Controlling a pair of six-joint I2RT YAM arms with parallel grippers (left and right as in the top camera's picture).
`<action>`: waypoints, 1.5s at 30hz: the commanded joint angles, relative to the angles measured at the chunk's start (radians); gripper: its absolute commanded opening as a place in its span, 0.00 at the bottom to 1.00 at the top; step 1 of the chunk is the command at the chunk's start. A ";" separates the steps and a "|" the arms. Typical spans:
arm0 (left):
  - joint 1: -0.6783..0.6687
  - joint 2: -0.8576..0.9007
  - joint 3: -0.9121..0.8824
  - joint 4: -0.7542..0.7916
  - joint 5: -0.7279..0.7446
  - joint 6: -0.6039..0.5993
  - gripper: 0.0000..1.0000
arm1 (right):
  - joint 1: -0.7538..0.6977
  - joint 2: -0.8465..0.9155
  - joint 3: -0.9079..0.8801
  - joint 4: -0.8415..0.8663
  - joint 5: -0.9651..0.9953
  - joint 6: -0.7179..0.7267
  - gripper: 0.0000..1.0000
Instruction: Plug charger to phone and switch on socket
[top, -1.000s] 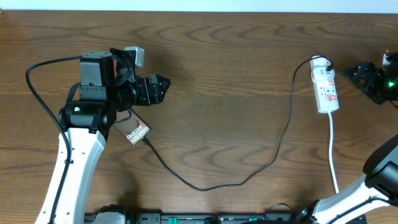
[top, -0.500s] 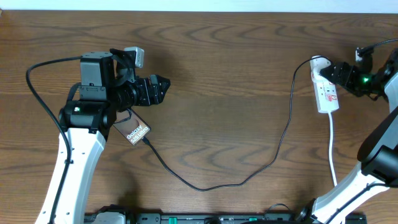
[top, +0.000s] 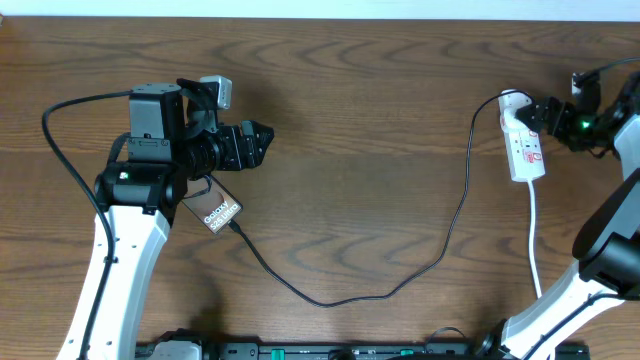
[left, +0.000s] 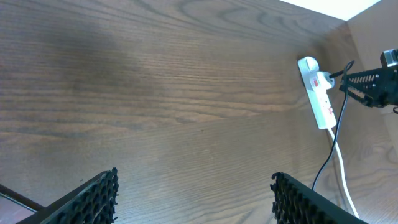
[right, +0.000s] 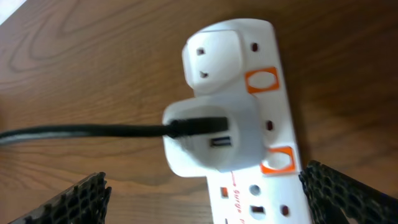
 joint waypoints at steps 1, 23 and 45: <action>-0.002 -0.002 -0.002 -0.002 -0.013 0.017 0.78 | 0.023 0.003 0.000 0.006 -0.007 0.010 0.99; -0.002 -0.002 -0.002 -0.032 -0.013 0.017 0.78 | 0.038 0.077 0.000 0.024 -0.014 0.055 0.99; -0.002 -0.002 -0.002 -0.033 -0.013 0.017 0.79 | 0.151 0.078 0.000 -0.012 -0.082 0.204 0.99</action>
